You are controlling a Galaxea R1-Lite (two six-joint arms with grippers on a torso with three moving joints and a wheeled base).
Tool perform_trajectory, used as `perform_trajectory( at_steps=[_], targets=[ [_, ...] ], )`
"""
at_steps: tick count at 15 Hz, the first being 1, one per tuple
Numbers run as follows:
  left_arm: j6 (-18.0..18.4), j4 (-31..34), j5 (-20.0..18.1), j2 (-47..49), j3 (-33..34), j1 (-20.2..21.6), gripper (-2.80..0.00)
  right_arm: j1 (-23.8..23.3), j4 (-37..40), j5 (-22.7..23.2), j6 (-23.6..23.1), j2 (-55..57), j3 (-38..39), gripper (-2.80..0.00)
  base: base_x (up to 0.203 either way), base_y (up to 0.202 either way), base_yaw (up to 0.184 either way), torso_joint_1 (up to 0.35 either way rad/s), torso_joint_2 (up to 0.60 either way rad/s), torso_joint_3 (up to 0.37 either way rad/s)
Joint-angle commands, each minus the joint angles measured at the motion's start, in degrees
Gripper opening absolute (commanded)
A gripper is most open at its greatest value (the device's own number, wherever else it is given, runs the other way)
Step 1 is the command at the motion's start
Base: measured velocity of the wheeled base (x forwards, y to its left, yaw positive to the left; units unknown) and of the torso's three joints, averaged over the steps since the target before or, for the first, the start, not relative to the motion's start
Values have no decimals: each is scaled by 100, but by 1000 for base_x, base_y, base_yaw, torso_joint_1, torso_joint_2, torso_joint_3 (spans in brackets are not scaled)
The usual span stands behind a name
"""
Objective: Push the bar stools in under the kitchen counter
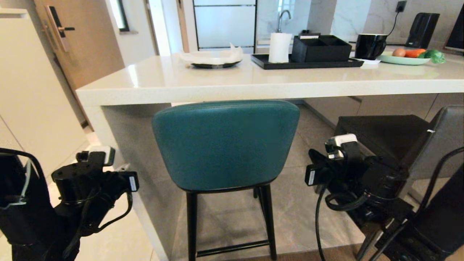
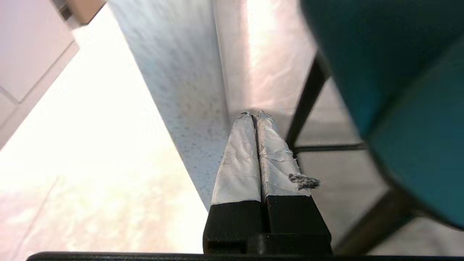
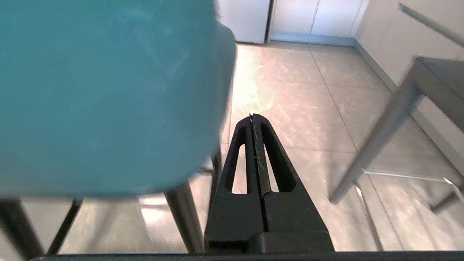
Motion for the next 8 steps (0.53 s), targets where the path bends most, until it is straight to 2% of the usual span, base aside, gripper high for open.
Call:
perform_trajectory(
  at_steps=[1,5,8],
  targets=[
    [-57,-49,-25,-983,389,-146,-280,-83,65,-58,-5,-939,747,-280,0,0,0,0,0,0],
    [-86,4,-44,-2481,1217,-496,-280,-612,297,-277,-70,-2318,1771,-280,0,0,0,0,0,0],
    [-28,831,-45,-3944,1400,-562,-280,-1271,932,-301,-252,-3755,2049,-280,0,0,0,0,0,0]
  ],
)
